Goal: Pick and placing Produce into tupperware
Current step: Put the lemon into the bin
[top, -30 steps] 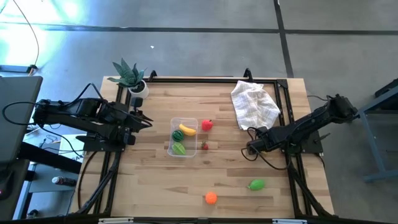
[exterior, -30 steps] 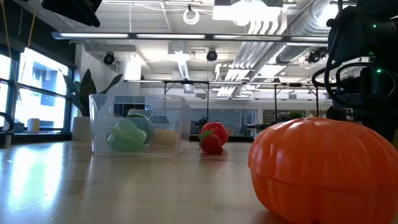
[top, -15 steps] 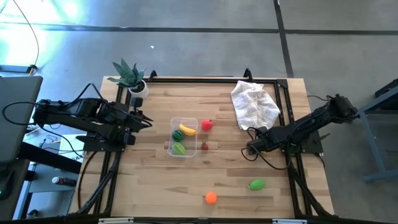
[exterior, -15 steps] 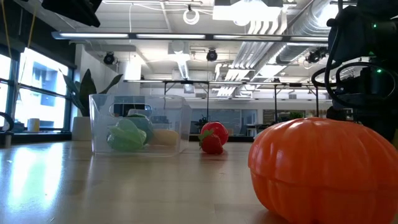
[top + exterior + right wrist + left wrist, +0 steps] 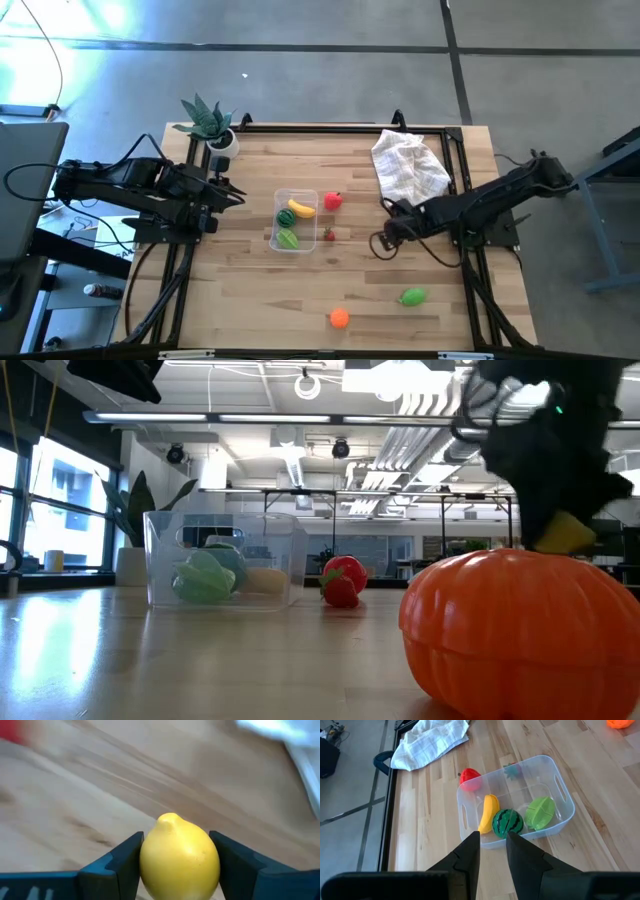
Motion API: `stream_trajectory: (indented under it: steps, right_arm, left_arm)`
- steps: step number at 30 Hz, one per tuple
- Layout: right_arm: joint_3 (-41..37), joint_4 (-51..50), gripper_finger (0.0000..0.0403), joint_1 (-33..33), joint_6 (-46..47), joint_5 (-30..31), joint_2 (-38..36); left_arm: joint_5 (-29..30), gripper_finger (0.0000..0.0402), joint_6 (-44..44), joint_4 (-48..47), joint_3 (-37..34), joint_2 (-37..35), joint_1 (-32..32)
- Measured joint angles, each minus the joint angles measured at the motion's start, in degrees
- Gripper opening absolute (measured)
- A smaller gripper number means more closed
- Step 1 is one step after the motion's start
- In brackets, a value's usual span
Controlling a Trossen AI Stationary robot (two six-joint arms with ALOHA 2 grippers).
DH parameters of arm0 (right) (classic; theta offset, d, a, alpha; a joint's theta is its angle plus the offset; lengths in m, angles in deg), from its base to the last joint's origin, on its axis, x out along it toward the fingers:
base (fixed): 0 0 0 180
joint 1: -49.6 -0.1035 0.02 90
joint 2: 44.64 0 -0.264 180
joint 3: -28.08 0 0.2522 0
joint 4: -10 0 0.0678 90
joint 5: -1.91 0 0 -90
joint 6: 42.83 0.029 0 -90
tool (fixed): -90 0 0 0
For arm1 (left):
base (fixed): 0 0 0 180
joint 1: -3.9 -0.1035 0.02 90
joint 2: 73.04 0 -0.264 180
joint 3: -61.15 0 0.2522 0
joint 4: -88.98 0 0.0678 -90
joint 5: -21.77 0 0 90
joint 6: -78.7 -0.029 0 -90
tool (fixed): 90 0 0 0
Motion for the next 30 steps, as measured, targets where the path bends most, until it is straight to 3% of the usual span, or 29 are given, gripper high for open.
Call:
stream_trajectory:
  steps: [6,10,15,18,24,30]
  right_arm:
    - [16.8,1.6,0.0201,2.4,-17.3,5.4,0.0]
    - [29.5,8.1,0.0201,3.6,-32.2,10.3,0.0]
    - [43.4,14.5,0.0201,6.6,-46.6,10.0,1.7]
    - [50.8,11.8,0.0201,9.5,-50.8,7.3,5.9]
    - [63.4,6.6,0.0201,13.2,-57.0,-4.4,20.5]
    - [71.5,-6.2,0.0201,13.6,-62.8,-10.8,34.3]
  left_arm:
    - [0.0,0.0085,0.0,0.0,0.0,0.0,0.0]
    - [0.0,0.0085,0.0,0.0,0.0,0.0,0.0]
    - [0.0,0.0085,0.0,0.0,0.0,0.0,0.0]
    - [0.0,0.0085,0.0,0.0,0.0,0.0,0.0]
    - [0.0,0.0085,0.0,0.0,0.0,0.0,0.0]
    - [0.0,0.0085,0.0,0.0,0.0,0.0,0.0]
